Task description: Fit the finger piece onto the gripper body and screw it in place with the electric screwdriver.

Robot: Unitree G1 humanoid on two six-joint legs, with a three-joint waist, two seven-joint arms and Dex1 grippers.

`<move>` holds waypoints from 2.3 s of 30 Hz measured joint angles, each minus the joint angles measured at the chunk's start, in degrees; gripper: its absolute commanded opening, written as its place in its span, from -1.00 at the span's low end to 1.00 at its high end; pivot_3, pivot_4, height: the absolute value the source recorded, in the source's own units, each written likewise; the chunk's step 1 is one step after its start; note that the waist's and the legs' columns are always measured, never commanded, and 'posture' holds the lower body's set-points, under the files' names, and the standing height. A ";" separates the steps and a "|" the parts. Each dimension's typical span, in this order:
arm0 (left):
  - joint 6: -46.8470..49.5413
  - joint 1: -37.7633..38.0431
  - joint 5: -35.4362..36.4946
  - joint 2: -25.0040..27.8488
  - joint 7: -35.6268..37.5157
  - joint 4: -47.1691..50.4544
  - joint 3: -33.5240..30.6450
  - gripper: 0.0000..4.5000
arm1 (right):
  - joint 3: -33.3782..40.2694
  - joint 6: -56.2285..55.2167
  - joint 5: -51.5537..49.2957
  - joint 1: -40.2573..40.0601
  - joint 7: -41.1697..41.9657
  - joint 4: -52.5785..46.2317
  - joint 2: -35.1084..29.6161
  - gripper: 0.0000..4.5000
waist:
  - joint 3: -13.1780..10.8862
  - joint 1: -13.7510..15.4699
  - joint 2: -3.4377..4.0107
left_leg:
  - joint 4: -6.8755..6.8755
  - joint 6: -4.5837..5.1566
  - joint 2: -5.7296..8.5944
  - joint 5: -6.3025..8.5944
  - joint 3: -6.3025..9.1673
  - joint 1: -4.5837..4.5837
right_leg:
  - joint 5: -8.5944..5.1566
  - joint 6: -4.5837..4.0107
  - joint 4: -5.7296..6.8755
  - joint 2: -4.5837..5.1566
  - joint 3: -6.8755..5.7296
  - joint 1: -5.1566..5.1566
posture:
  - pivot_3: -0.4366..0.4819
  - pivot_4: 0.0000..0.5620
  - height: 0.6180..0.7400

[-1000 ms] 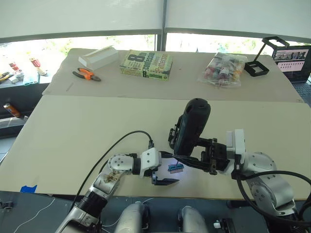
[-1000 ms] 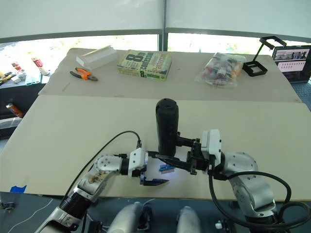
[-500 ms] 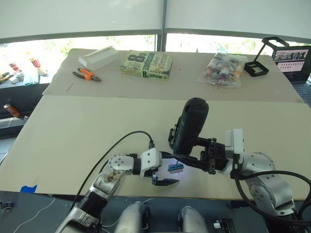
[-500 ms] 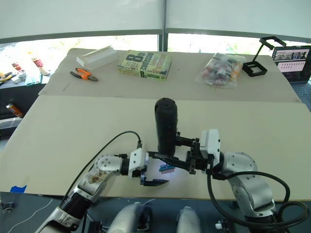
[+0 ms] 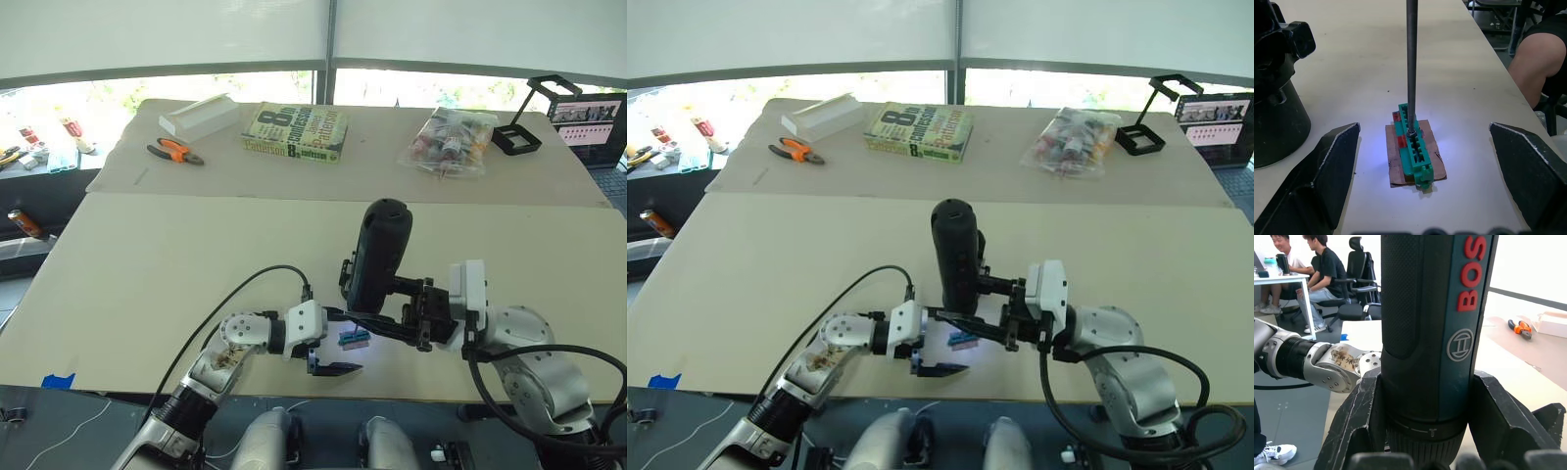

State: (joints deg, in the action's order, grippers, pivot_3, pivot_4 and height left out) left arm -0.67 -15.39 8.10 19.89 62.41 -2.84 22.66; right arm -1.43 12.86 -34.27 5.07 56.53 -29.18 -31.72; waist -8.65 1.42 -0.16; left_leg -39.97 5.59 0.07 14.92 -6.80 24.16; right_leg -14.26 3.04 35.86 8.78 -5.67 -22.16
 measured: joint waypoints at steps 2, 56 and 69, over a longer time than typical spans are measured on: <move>-0.32 0.00 0.31 0.05 0.11 -0.27 -0.14 0.99 | 0.12 0.04 -0.81 0.48 0.10 -0.01 -0.07 -0.15 | 0.00 -0.05 0.00 | 0.00 0.00 -0.01 0.00 0.00 0.00 | 0.00 0.00 0.01 0.00 0.00 0.00 | -0.05 -0.47 1.00; -0.12 -2.78 21.37 3.45 11.98 -2.44 -18.78 0.99 | 22.50 12.26 -29.76 5.92 -10.67 -11.96 -16.00 -0.15 | -0.07 -0.54 -0.10 | -0.01 0.03 -0.01 0.01 0.01 0.08 | 0.01 0.01 -0.04 0.08 0.00 -0.02 | -0.05 -0.47 1.00; -1.65 -2.73 11.14 -1.94 3.50 -5.25 -12.84 0.99 | 15.67 14.00 -29.31 15.82 -11.94 -7.12 -14.00 -0.15 | -0.08 -0.49 -0.12 | -0.01 0.03 0.00 0.01 -0.02 0.10 | 0.02 0.02 -0.04 0.03 -0.03 -0.03 | -0.05 -0.47 1.00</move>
State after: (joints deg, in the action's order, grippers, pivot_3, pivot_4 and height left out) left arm -2.32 -18.12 19.24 17.95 65.91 -8.09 9.82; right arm 14.24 26.87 -63.58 20.88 44.59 -36.30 -45.72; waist -8.72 0.92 -0.27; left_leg -39.98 5.62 0.08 14.93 -6.81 24.26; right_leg -14.25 3.06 35.82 8.81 -5.70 -22.19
